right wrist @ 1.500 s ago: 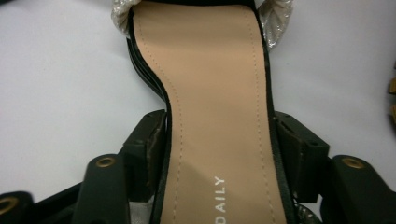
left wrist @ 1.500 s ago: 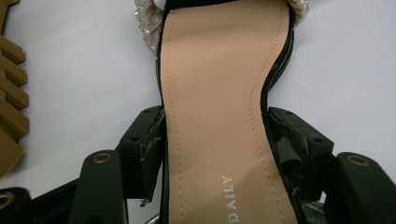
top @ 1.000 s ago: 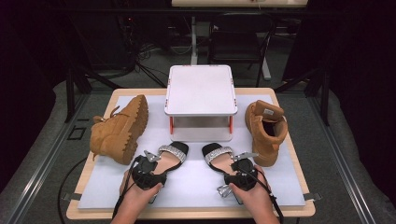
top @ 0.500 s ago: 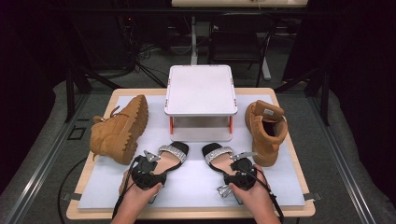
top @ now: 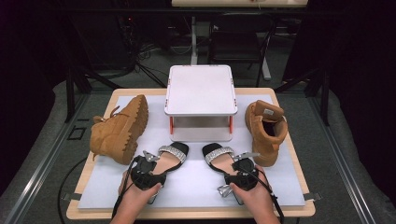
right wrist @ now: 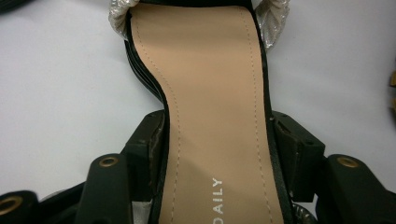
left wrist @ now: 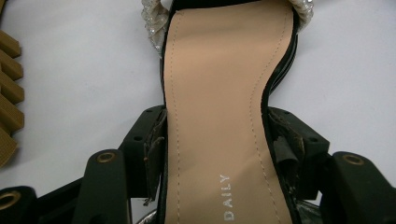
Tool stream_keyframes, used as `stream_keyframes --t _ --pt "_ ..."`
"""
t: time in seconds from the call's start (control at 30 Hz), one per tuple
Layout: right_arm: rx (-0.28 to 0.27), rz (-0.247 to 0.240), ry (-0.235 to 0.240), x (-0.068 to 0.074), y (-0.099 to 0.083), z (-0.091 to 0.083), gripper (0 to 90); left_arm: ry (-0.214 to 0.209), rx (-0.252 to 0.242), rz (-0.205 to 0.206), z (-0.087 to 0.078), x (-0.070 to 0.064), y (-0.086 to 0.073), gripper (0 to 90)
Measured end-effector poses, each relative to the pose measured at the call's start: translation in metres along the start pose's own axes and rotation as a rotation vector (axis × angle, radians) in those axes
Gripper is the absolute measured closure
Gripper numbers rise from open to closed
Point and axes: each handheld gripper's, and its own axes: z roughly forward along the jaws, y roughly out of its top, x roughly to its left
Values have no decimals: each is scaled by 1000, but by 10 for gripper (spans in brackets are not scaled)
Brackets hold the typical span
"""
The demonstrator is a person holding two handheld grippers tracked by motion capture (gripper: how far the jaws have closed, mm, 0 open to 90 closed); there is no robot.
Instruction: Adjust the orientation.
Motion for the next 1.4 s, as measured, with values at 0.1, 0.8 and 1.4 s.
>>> stream_keyframes --t 0.1,0.8,1.4 --pt "-5 -2 -3 0 -1 -1 415 3 -1 0 -1 0 0 406" --pt "-1 -12 -14 3 8 -7 415 4 -22 16 -10 -2 13 407" --pt "-21 14 -31 -4 30 -2 415 9 -35 18 6 -10 42 407"
